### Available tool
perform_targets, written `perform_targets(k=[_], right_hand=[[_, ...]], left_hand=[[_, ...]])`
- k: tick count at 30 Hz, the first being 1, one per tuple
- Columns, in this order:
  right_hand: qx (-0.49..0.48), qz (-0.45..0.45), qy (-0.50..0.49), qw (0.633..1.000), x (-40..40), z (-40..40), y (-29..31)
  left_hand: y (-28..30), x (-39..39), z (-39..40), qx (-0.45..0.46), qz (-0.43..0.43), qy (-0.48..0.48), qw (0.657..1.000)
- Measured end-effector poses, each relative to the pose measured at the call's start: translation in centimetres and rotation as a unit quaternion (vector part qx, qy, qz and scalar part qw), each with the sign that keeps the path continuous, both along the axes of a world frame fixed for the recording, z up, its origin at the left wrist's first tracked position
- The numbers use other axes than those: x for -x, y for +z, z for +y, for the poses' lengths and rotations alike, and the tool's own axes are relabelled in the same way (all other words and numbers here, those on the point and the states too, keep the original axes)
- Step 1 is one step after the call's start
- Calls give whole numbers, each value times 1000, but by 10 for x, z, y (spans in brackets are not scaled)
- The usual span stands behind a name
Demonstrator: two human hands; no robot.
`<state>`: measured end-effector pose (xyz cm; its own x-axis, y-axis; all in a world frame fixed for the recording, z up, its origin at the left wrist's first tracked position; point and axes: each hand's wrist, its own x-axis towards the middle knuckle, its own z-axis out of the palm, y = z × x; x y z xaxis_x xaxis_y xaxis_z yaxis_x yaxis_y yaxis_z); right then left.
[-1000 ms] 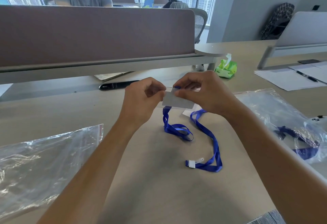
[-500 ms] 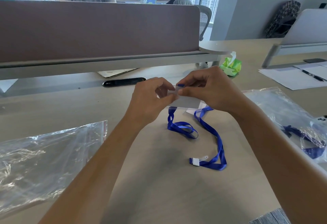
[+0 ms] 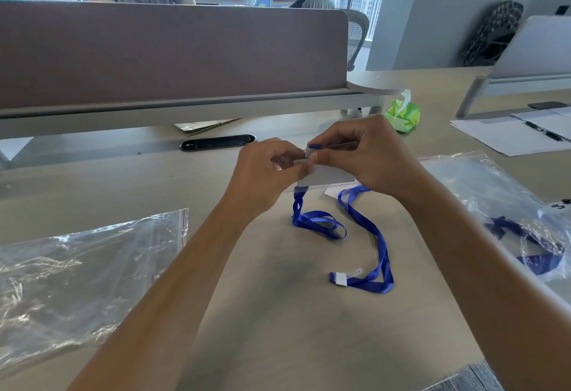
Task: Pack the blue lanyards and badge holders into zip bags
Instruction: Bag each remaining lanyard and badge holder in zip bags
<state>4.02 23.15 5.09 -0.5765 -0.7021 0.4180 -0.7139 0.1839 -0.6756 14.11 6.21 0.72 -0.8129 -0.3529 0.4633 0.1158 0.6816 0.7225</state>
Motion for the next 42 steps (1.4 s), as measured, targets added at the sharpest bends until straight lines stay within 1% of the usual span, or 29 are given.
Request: perform_targets(k=[5, 8, 11, 14, 15, 17, 20, 24, 26, 28, 30, 32, 36, 39, 42], right_hand=[[-5, 3, -11, 1000, -5, 3, -4], [24, -19, -32, 999, -11, 11, -6], [90, -82, -75, 990, -14, 21, -18], [165, -169, -122, 964, -16, 26, -39], [172, -193, -139, 956, -18, 25, -46], [154, -241, -149, 947, -22, 18, -60], [94, -268, -78, 956, -38, -1, -71], [80, -290, 55, 952, -71, -23, -59], [63, -296, 93, 949, -81, -28, -53], [75, -306, 94, 944, -88, -28, -47], [83, -284, 57, 954, -93, -26, -44], [62, -241, 21, 968, -94, -22, -43], [37, -175, 2, 984, -99, -7, -31], [13, -102, -6, 995, -102, 7, -16], [28, -43, -17, 999, -101, 18, -2]], left_hand=[[1, -1, 4, 14, -1, -5, 1000], [5, -5, 4, 25, 0, -1, 1000], [12, -15, -1, -15, 12, 0, 1000], [22, -29, -6, -33, 21, 17, 999], [27, -33, -8, -28, 22, 21, 999], [37, -42, -7, -17, 21, 25, 999], [53, -55, -2, 7, 26, 34, 999], [69, -70, 5, 13, 39, 44, 998], [74, -77, 4, 30, 40, 46, 998], [78, -85, 3, 54, 45, 56, 996], [80, -92, 1, 87, 49, 83, 992], [80, -97, -1, 123, 52, 112, 985], [70, -99, -3, 199, 62, 147, 967], [60, -98, 0, 272, 47, 150, 949], [52, -96, 5, 342, 35, 136, 929]])
